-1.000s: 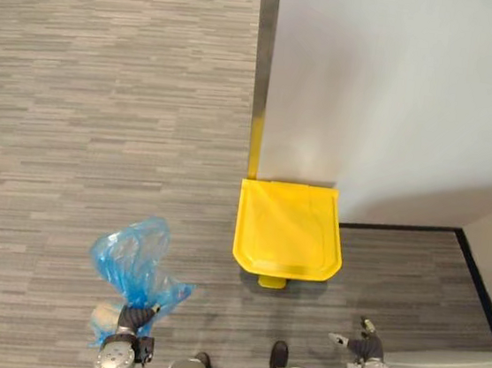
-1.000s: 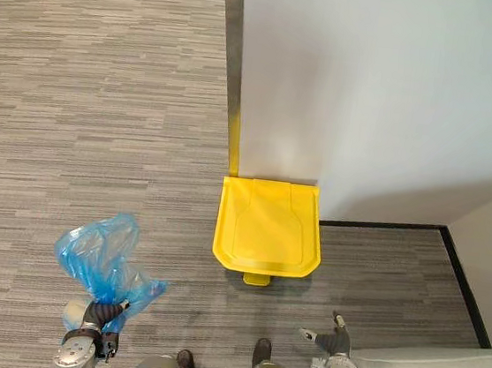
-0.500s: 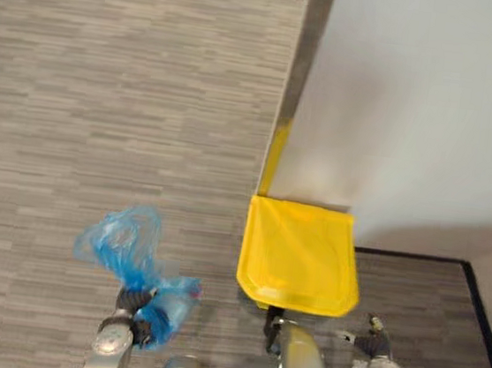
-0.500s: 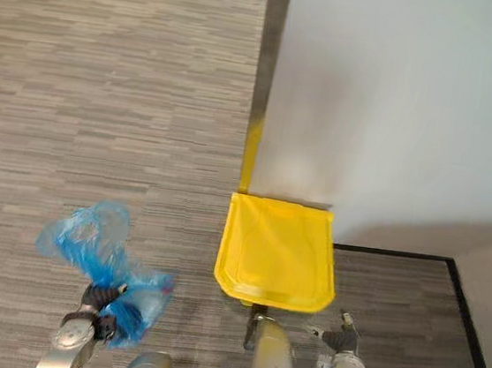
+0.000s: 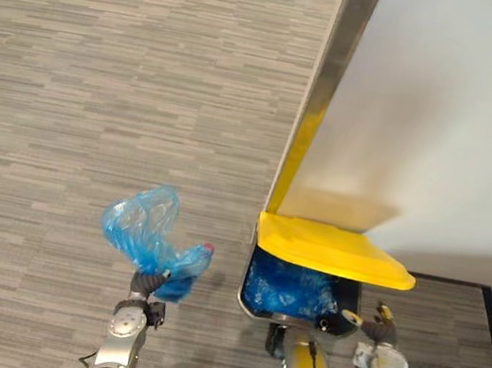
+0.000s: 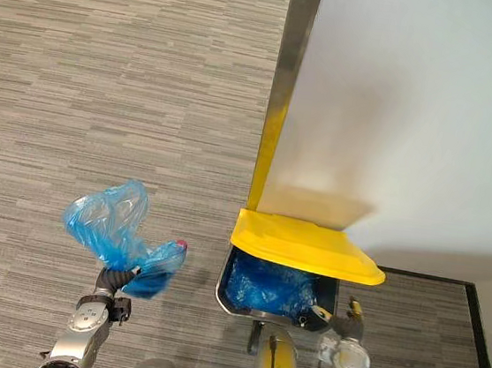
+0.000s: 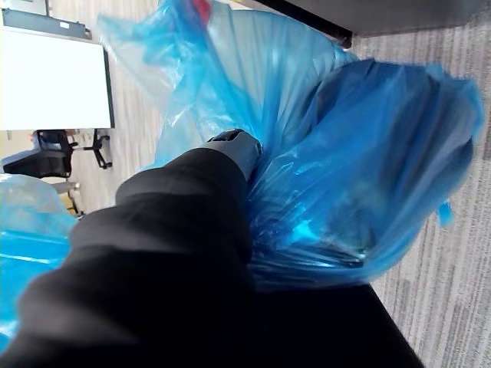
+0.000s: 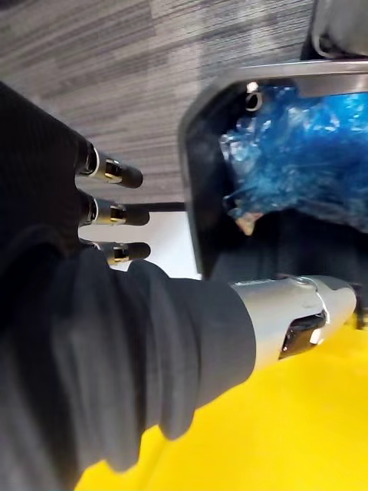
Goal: Gather rubbish on tea table into small bin, then transfer packed bag to large trash can.
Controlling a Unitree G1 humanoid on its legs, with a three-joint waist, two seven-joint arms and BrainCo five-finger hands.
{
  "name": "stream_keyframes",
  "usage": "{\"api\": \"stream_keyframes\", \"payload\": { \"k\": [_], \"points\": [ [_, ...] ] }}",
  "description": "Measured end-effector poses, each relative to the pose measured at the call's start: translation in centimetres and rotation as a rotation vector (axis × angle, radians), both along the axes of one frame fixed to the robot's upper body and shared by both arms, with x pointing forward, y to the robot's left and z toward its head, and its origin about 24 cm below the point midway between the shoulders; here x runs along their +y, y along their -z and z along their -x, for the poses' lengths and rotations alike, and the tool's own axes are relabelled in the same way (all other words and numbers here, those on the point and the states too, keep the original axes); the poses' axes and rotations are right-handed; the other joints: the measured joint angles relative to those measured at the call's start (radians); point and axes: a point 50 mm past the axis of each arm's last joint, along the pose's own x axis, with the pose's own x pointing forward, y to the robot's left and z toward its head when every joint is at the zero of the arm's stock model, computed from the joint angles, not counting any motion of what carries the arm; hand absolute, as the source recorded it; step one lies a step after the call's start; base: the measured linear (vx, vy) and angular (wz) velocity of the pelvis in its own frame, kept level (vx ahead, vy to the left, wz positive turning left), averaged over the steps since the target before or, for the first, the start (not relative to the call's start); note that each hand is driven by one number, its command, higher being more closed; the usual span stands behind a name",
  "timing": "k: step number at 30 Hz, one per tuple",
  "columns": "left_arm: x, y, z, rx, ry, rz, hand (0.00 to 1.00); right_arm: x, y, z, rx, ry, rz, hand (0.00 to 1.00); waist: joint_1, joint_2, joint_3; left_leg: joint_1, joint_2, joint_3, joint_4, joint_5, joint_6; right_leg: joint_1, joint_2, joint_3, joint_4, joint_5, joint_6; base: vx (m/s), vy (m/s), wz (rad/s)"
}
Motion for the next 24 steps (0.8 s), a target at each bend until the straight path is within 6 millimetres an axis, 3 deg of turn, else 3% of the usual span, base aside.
{"api": "stream_keyframes", "payload": {
  "k": [2, 3, 5, 6, 7, 10, 13, 15, 18, 24],
  "points": [
    [0.0, 0.2, 0.3, 0.01, -0.001, 0.0, 1.0, 1.7, -1.1, -2.4, -0.053, -0.086, 0.004, 0.0, 0.001, 0.003, -0.002, -0.036, -0.003, -0.001, -0.007, -0.003, 0.0, -0.016, 0.001, -0.003, -0.041, 0.034, 0.005, -0.17, -0.022, 0.09],
    [0.1, 0.3, 0.7, 0.019, -0.002, -0.003, 1.0, 3.0, -3.2, -5.7, -0.14, -0.173, 0.037, 0.0, 0.006, 0.007, -0.003, -0.077, -0.003, -0.003, -0.004, -0.012, 0.009, -0.034, 0.002, -0.006, -0.087, 0.079, 0.004, -0.15, -0.018, 0.03],
    [0.0, 0.4, 0.7, 0.022, 0.005, -0.005, 1.0, 3.4, -5.6, -8.8, -0.222, -0.226, 0.08, 0.0, 0.009, 0.014, 0.001, -0.113, -0.006, -0.004, 0.001, -0.028, 0.009, -0.056, 0.004, -0.01, -0.106, 0.108, -0.001, -0.17, -0.025, 0.09],
    [-0.4, 0.2, 0.3, 0.014, 0.026, -0.003, 1.0, 2.7, -8.1, -11.1, -0.295, -0.24, 0.132, 0.0, 0.026, 0.027, 0.009, -0.144, -0.007, -0.006, 0.018, -0.043, 0.017, -0.073, 0.005, -0.018, -0.114, 0.127, -0.007, -0.18, -0.033, 0.15],
    [-0.5, 0.3, 0.3, 0.014, 0.03, -0.003, 1.0, 2.6, -8.6, -11.5, -0.306, -0.242, 0.143, 0.0, 0.03, 0.03, 0.011, -0.148, -0.008, -0.007, 0.021, -0.044, 0.018, -0.073, 0.005, -0.019, -0.117, 0.131, -0.009, -0.17, -0.041, 0.21],
    [-0.7, -0.7, -0.3, -0.052, 0.035, 0.019, 1.0, 0.2, -14.3, -15.4, -0.423, -0.242, 0.294, 0.0, 0.034, 0.069, 0.045, -0.217, -0.007, -0.027, 0.122, -0.082, 0.027, -0.087, -0.002, -0.025, -0.123, 0.158, -0.011, -0.21, -0.053, 0.12],
    [-1.4, -2.8, -2.1, -0.164, 0.088, 0.029, 1.0, -1.2, -17.5, -16.7, -0.489, -0.234, 0.373, 0.0, 0.032, 0.079, 0.087, -0.249, 0.003, -0.036, 0.174, -0.104, 0.032, -0.09, 0.002, -0.026, -0.129, 0.168, 0.002, -0.13, -0.073, 0.02],
    [-2.2, -3.8, -3.1, -0.218, 0.132, 0.037, 1.0, -1.5, -18.5, -17.0, -0.512, -0.227, 0.381, 0.0, 0.03, 0.08, 0.095, -0.266, 0.014, -0.043, 0.189, -0.105, 0.03, -0.095, 0.005, -0.026, -0.138, 0.173, 0.007, -0.07, -0.067, -0.01],
    [-4.6, -6.2, -5.1, -0.325, 0.264, 0.063, 1.0, -1.7, -19.9, -17.5, -0.544, -0.23, 0.408, 0.0, 0.028, 0.079, 0.11, -0.285, 0.023, -0.047, 0.212, -0.108, 0.024, -0.103, 0.019, -0.028, -0.137, 0.175, 0.006, -0.05, -0.062, -0.03],
    [-11.6, -11.6, -8.9, -0.539, 0.594, 0.106, 1.0, -0.5, -23.2, -19.0, -0.599, -0.316, 0.484, 0.0, 0.016, 0.077, 0.166, -0.291, 0.035, -0.044, 0.248, -0.114, 0.016, -0.103, 0.029, -0.027, -0.121, 0.18, -0.001, -0.03, -0.02, -0.03]
  ]
}}
